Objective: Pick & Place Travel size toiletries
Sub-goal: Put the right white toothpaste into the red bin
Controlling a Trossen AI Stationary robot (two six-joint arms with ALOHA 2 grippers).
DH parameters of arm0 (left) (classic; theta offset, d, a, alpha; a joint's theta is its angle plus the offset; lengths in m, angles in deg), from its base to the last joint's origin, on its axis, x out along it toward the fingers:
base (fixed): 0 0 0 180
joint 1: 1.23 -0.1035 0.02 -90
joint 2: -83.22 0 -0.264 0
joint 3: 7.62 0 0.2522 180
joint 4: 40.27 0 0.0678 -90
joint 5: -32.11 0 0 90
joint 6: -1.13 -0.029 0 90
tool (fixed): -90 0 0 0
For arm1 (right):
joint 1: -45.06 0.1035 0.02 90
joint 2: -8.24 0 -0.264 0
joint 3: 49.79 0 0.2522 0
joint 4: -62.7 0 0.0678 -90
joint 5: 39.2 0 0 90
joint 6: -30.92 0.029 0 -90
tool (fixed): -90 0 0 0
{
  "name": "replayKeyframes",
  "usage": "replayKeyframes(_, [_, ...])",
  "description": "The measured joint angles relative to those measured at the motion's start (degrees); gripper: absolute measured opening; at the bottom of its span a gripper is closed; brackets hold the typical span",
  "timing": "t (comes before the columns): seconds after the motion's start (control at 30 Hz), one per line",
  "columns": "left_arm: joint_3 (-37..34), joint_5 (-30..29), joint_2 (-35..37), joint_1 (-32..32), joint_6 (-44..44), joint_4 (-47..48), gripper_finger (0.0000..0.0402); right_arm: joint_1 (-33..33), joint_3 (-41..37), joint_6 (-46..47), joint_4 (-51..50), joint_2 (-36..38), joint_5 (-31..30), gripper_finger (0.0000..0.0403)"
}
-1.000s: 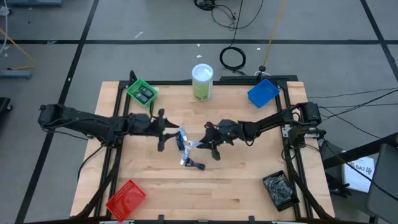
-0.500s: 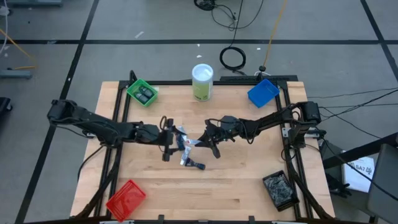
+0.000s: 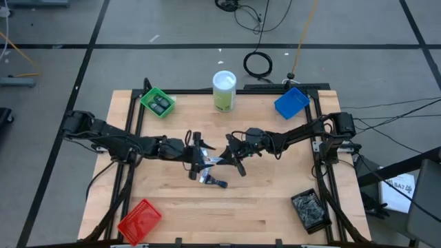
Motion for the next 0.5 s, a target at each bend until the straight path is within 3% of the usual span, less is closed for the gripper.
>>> replayKeyframes(0.27, [0.09, 0.11, 0.00, 0.00, -2.08, -0.92, 0.0279, 0.00, 0.00, 0.00, -0.04, 0.00, 0.00, 0.0043])
replayKeyframes(0.5, [0.09, 4.85, 0.00, 0.00, -2.05, -1.07, 0.0204, 0.02, 0.00, 0.00, -0.04, 0.00, 0.00, 0.0044])
